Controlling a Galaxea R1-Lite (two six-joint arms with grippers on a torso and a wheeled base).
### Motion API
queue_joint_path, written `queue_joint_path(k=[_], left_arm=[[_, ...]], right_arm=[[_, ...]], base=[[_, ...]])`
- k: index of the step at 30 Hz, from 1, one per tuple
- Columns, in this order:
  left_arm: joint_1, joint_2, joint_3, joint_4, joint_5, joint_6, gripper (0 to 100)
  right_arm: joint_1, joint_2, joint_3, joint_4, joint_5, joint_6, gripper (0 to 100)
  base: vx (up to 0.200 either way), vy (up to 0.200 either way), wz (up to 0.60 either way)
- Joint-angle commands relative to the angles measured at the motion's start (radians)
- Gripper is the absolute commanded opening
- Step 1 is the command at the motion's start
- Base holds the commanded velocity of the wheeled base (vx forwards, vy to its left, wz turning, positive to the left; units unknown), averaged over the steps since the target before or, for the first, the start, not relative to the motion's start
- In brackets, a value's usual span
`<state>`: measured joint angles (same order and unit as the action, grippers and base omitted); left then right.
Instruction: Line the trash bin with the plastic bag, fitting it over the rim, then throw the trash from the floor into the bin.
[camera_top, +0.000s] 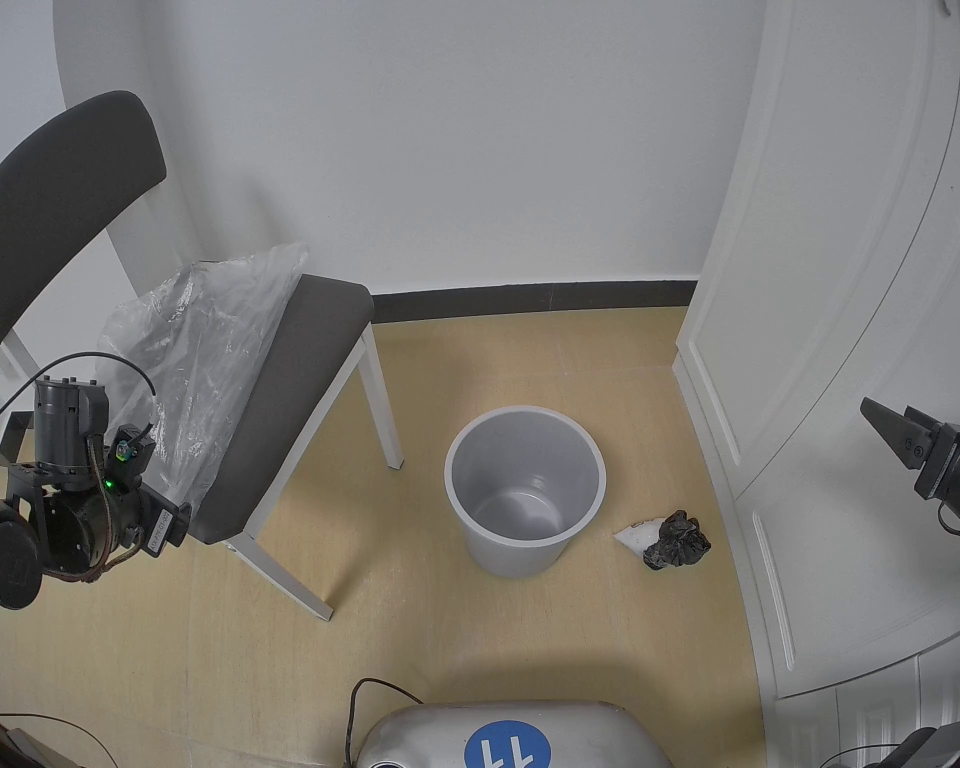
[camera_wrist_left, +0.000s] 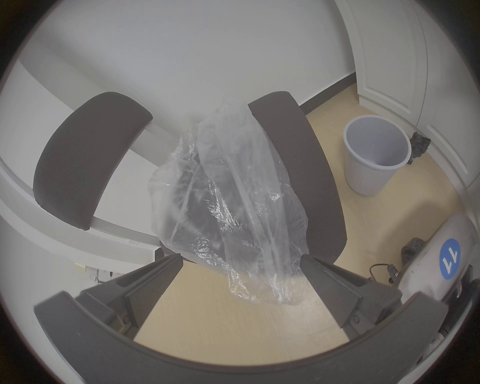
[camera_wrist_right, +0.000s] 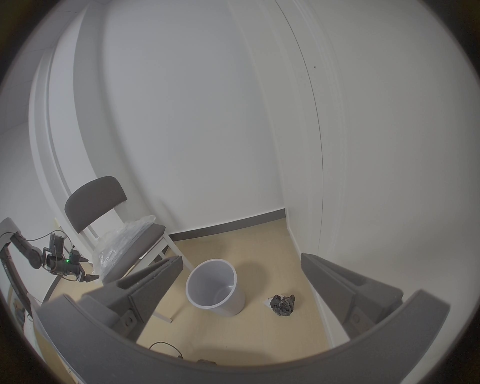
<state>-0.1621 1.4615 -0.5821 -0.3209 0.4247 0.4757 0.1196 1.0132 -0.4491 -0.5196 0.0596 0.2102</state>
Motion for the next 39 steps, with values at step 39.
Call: queue_joint_path(k=[39], left_arm=[[0.001,0.151,-0.044,-0.116,0.212,0.055,100]], right_arm=[[0.002,0.007,0.0,-0.005,0.002,0.003,100]], base=[[0.0,0.0,0.0]])
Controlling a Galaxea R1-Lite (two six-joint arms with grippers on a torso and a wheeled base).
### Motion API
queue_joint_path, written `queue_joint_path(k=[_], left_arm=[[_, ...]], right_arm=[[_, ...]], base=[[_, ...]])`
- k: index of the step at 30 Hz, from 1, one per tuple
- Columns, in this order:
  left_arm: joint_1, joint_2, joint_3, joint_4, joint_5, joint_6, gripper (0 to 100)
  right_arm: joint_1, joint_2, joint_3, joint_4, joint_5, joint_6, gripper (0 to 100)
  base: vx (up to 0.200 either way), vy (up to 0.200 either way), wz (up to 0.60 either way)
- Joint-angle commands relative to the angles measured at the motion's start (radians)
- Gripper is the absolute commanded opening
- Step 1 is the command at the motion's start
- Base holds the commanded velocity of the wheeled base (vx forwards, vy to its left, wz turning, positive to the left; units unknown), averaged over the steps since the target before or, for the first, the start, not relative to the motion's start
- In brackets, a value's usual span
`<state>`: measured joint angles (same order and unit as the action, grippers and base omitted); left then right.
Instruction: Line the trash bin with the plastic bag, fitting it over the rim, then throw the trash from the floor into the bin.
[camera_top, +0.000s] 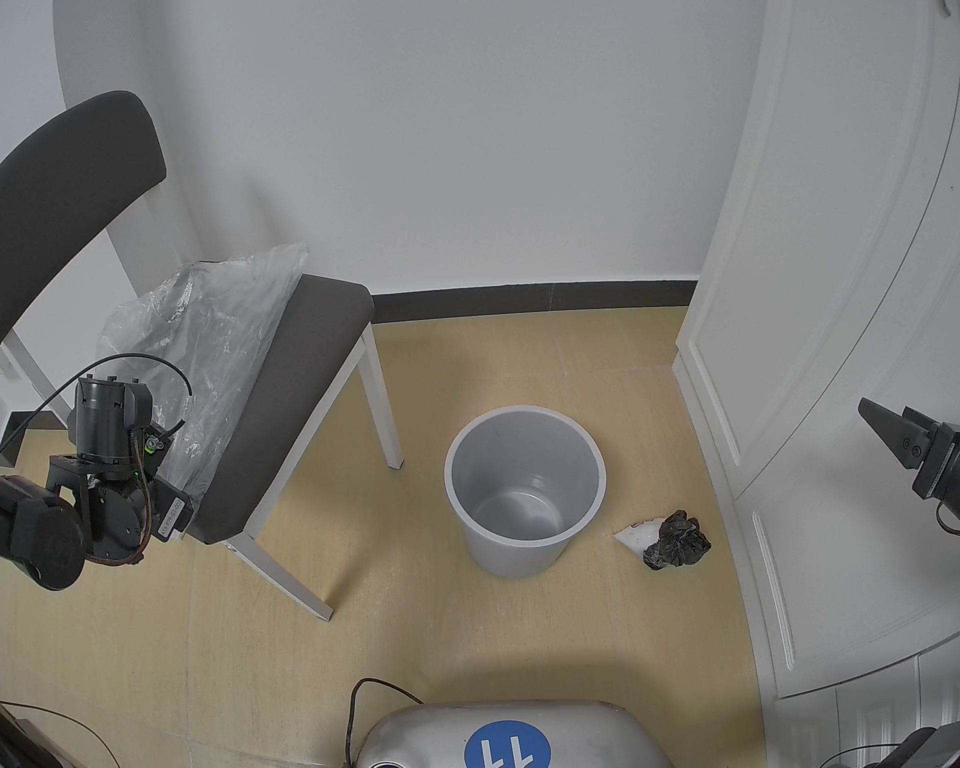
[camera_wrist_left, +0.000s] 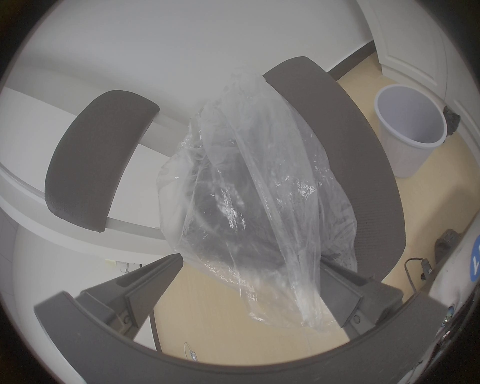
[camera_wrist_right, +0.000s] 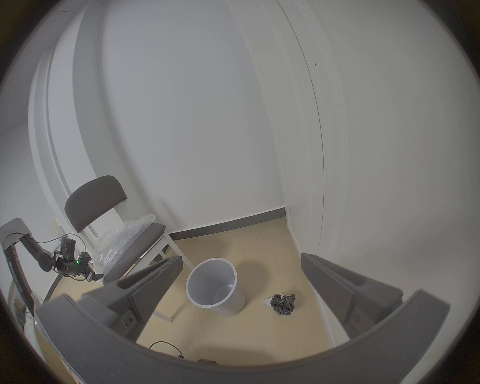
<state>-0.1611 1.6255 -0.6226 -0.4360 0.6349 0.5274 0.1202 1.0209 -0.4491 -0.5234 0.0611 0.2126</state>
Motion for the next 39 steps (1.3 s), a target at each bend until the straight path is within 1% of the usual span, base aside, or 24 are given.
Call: queue_joint_path(k=[1,9,15,28,39], left_arm=[[0.0,-0.018,-0.003,-0.001,0.002,0.006,100],[0.0,-0.075,-0.023,-0.001,0.022,0.037,100],[0.002,-0.13,-0.045,0.0,0.025,0.098,100],[0.006,-0.079,-0.051,-0.001,0.049,0.101,100],[0.012,-0.11,-0.095,-0.001,0.049,0.123,100]], right_arm=[[-0.001,-0.001,0.001,0.0,0.0,0.001,100],[0.001,0.005,0.001,-0.004,-0.001,0.002,100],[0.001,0.002,0.001,-0.006,0.0,0.002,100],[0.001,0.007,0.001,-0.001,0.0,0.005,100],[0.001,0.007,0.001,-0.004,0.0,0.005,100]], base=[[0.0,0.0,0.0],[0.0,0.0,0.0],[0.0,0.0,0.0],[0.0,0.0,0.0],[0.0,0.0,0.0]])
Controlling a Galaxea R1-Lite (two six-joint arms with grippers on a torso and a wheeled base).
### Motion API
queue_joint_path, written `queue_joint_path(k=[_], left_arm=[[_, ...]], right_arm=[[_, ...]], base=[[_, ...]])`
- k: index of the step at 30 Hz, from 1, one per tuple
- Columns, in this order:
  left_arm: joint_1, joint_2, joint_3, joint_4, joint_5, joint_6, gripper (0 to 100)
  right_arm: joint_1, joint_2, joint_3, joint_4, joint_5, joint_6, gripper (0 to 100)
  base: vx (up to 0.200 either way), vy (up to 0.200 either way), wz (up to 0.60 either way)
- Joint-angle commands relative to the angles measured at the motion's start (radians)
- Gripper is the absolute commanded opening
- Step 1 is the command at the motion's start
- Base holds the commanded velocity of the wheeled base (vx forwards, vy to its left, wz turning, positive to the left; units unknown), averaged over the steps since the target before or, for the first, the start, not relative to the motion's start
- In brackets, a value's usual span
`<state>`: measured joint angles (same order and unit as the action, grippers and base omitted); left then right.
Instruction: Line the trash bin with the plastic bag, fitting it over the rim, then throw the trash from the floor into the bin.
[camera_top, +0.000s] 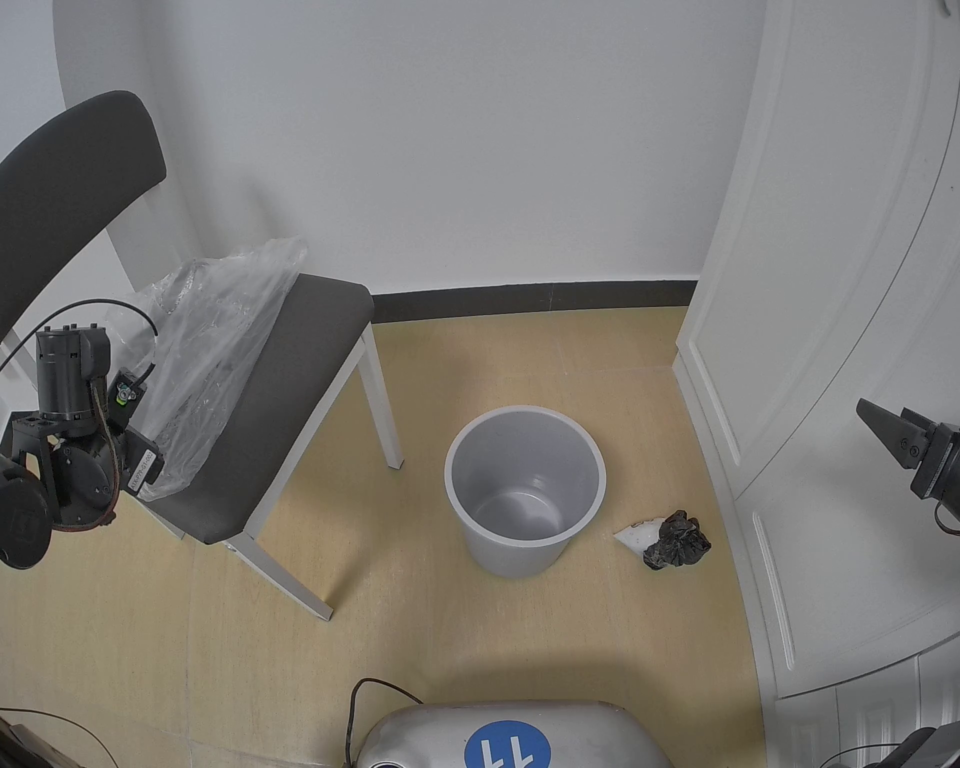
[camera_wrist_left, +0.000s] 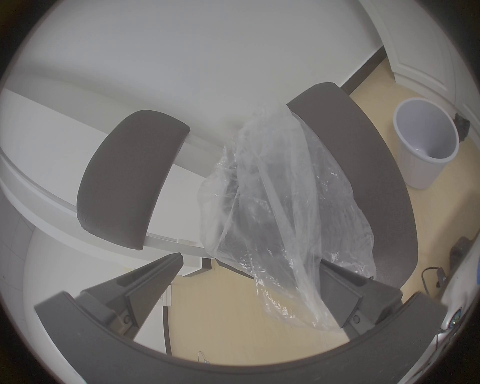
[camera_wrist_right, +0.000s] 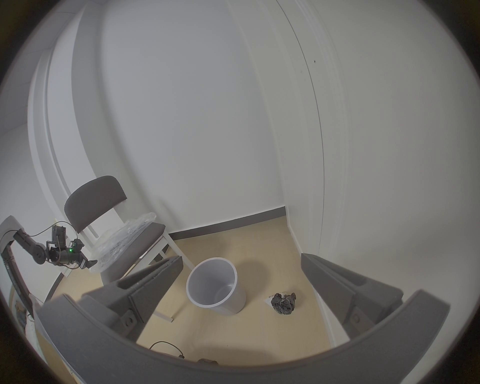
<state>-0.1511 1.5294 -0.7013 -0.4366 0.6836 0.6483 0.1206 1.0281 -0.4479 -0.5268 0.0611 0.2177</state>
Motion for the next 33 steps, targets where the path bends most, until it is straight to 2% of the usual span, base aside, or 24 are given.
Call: queue_joint_path(k=[1,9,10,27,33], left_arm=[[0.002,-0.014,-0.02,-0.001,0.001,0.004,100],[0.004,-0.003,-0.027,-0.001,0.001,0.004,100],[0.004,-0.003,-0.027,-0.001,0.001,0.002,0],[0.004,-0.012,-0.01,-0.001,0.001,0.001,0],[0.002,-0.014,-0.01,-0.036,0.001,0.001,0]], right_arm=[[0.001,0.0,0.0,-0.001,0.0,0.0,100],[0.001,-0.002,-0.002,-0.004,0.0,0.0,100],[0.001,-0.002,-0.002,-0.004,0.0,0.0,100],[0.004,0.003,-0.008,-0.004,0.0,0.005,100],[0.037,0.027,-0.012,-0.007,-0.004,0.028,100]], base=[[0.0,0.0,0.0],[0.0,0.0,0.0],[0.0,0.0,0.0],[0.0,0.0,0.0],[0.0,0.0,0.0]])
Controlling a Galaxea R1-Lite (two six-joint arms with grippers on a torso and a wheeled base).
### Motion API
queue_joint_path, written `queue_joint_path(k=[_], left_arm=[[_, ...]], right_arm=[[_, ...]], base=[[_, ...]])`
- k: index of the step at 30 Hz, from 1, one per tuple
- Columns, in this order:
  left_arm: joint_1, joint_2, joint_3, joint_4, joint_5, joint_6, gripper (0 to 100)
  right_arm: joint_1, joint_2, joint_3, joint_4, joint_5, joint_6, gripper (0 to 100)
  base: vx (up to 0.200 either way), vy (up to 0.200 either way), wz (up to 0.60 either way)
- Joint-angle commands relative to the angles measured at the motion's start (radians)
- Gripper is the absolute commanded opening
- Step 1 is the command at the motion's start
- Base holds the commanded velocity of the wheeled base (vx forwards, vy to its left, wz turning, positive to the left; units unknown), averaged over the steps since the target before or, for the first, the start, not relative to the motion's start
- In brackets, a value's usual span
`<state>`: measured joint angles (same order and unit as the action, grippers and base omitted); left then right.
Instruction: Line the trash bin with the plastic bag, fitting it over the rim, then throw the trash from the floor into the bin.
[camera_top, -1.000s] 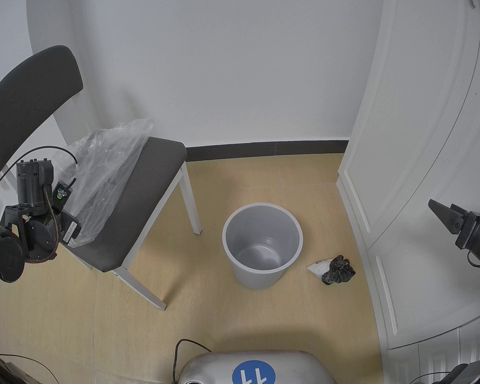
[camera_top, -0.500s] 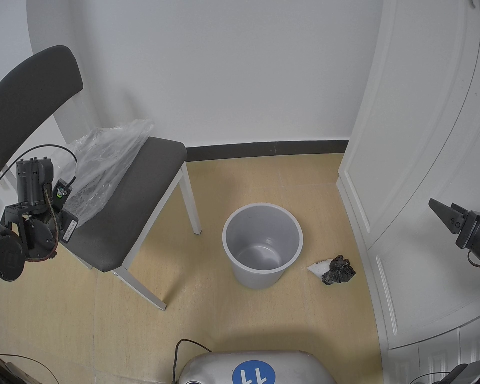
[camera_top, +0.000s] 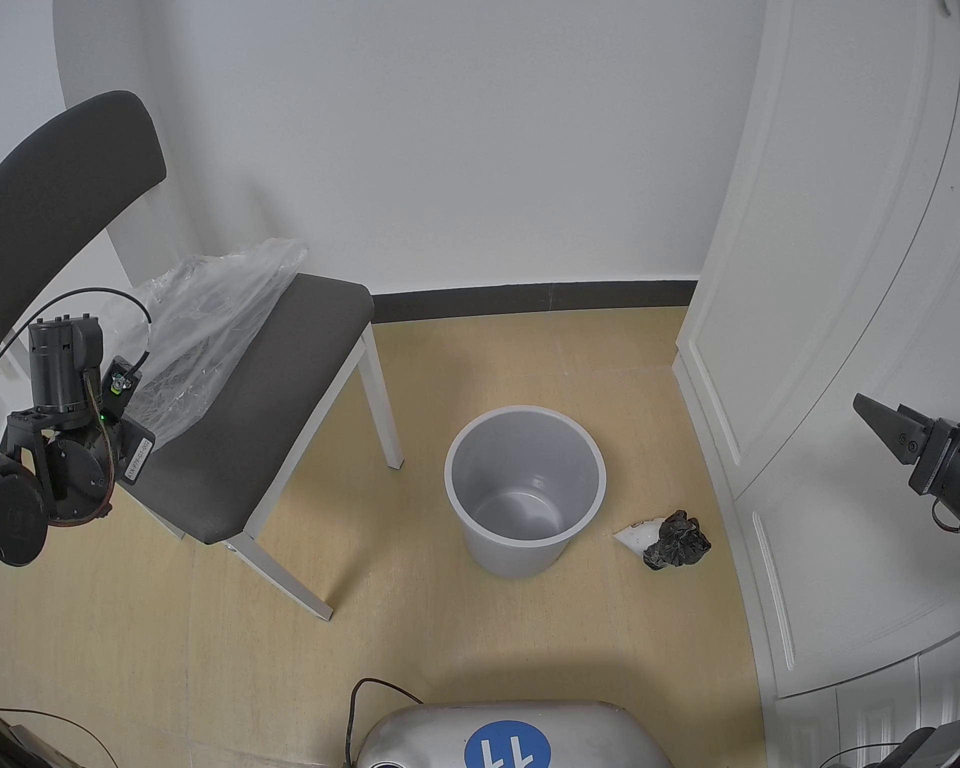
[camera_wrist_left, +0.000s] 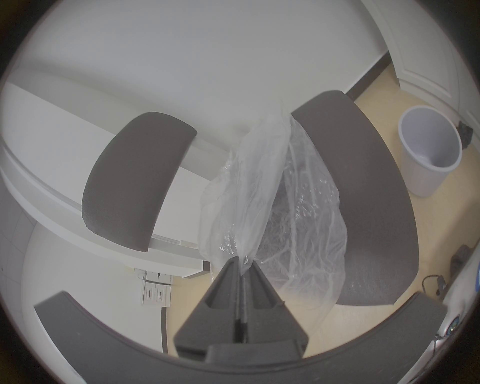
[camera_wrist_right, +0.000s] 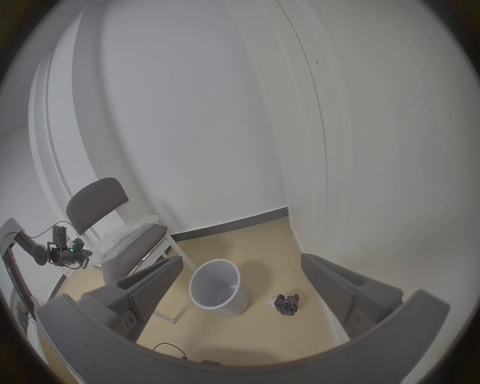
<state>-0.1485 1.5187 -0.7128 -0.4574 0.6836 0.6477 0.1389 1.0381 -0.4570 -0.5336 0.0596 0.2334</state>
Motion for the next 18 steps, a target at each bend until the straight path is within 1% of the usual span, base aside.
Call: queue_joint_path(k=[1,11,12,15,18], left_arm=[[0.0,-0.003,0.001,-0.021,0.001,0.003,0],[-0.017,-0.038,-0.004,-0.107,-0.004,0.003,0],[-0.023,-0.048,-0.005,-0.13,-0.006,0.003,0],[-0.034,-0.058,-0.005,-0.156,-0.009,0.003,0],[-0.052,-0.074,-0.004,-0.17,-0.016,-0.003,0]], right_arm=[[0.025,0.022,-0.005,0.0,-0.004,0.021,100],[0.085,0.08,-0.015,-0.006,-0.007,0.093,100],[0.09,0.094,-0.014,-0.028,-0.009,0.112,100],[0.096,0.111,-0.008,-0.065,-0.009,0.132,100],[0.097,0.112,-0.005,-0.075,-0.009,0.132,100]], base=[[0.0,0.0,0.0],[0.0,0.0,0.0],[0.0,0.0,0.0],[0.0,0.0,0.0],[0.0,0.0,0.0]])
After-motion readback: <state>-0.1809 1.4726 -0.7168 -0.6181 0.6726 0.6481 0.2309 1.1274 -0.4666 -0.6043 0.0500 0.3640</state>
